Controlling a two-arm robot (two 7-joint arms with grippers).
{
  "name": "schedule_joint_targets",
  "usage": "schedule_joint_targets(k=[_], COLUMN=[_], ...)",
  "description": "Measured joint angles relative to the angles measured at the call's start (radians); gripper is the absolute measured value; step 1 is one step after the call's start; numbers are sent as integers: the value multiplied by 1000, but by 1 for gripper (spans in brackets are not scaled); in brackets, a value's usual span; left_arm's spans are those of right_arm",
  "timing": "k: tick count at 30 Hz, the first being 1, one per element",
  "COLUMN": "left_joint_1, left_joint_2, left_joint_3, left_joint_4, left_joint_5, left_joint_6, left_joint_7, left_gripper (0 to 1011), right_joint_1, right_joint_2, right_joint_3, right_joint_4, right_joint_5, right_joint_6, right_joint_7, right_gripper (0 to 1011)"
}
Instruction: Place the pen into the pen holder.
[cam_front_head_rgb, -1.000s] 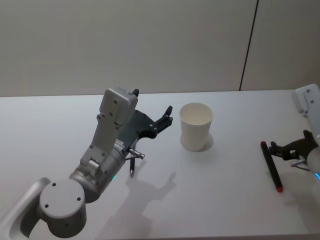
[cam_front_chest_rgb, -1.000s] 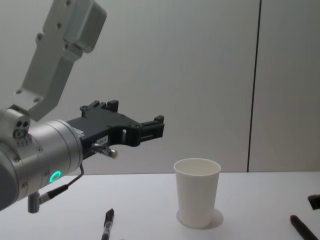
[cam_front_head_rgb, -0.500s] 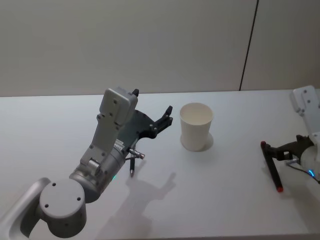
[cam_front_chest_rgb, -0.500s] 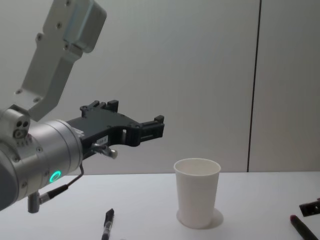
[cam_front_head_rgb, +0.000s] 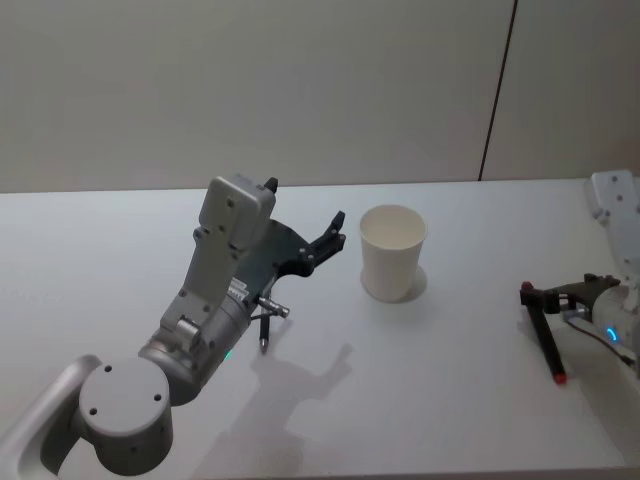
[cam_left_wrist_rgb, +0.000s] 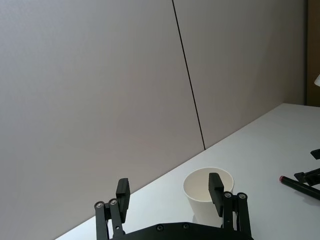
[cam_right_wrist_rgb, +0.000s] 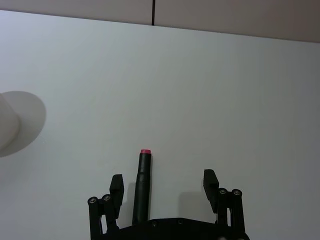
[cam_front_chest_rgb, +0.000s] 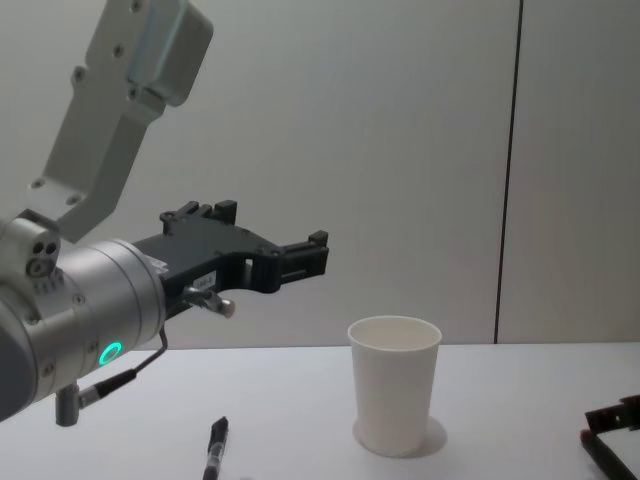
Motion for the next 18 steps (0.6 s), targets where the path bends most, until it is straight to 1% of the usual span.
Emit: schedule_joint_targets(k=[8, 18], left_joint_1=[0, 0], left_joint_2=[0, 0], left_joint_3=[0, 0], left_joint_4=[0, 0], left_joint_5=[0, 0], left_joint_6=[0, 0], left_joint_7=[0, 0], left_gripper=[999, 1000], right_joint_1=[30, 53], right_joint_2=[-15, -29], right_joint_3=[-1, -11], right_joint_4=[67, 124], right_joint_5=[9, -3], right_joint_6=[-13, -30], right_joint_7=[-1, 9], right_gripper=[1001, 1002])
